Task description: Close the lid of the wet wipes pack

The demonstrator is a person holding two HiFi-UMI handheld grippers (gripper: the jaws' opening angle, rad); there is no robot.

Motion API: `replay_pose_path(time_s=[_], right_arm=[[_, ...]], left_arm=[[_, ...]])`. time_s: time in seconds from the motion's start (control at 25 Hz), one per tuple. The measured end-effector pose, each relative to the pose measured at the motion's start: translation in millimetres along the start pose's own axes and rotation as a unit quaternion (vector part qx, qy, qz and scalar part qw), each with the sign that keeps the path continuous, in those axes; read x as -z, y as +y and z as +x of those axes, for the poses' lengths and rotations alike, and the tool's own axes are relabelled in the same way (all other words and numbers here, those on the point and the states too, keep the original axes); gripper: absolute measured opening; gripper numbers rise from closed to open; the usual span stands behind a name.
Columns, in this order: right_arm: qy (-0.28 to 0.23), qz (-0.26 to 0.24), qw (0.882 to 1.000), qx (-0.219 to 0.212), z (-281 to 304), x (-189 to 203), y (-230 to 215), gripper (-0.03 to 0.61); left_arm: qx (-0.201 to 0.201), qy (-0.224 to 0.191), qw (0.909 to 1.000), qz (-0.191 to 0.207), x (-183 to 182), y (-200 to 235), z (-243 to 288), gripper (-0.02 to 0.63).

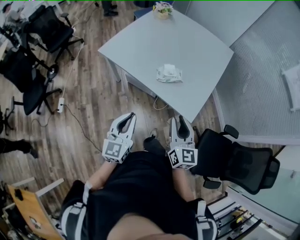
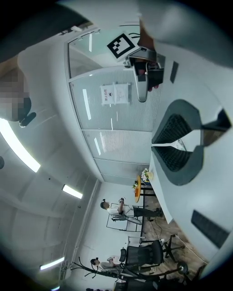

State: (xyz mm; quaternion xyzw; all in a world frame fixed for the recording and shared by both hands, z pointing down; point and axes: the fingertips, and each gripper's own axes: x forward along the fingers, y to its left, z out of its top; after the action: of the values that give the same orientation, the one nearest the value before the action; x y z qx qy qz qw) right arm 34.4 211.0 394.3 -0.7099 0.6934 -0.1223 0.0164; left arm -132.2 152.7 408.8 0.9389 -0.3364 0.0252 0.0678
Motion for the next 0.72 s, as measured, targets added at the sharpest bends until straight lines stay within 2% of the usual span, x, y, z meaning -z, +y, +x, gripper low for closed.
replay_pose_path(time_s=[0.2,0.52,0.72], right_arm=[[0.016,-0.006,1.000,-0.023,48.5,-8.8,-56.8,0.135],[0.044,-0.009,0.998,-0.040,115.4,-13.6,-126.4,0.135],[0.059,-0.016,0.997,-0.049,159.6,-12.9,-151.1,0.135]], left_arm=[[-0.012,0.006,0.9999,0.002,-0.1,-6.2,73.1,0.035],[-0.007,0.067,0.9976,0.014,29.8,-3.1,157.0,0.035],[0.004,0.096,0.9944,0.045,44.7,16.3,210.8,0.035]])
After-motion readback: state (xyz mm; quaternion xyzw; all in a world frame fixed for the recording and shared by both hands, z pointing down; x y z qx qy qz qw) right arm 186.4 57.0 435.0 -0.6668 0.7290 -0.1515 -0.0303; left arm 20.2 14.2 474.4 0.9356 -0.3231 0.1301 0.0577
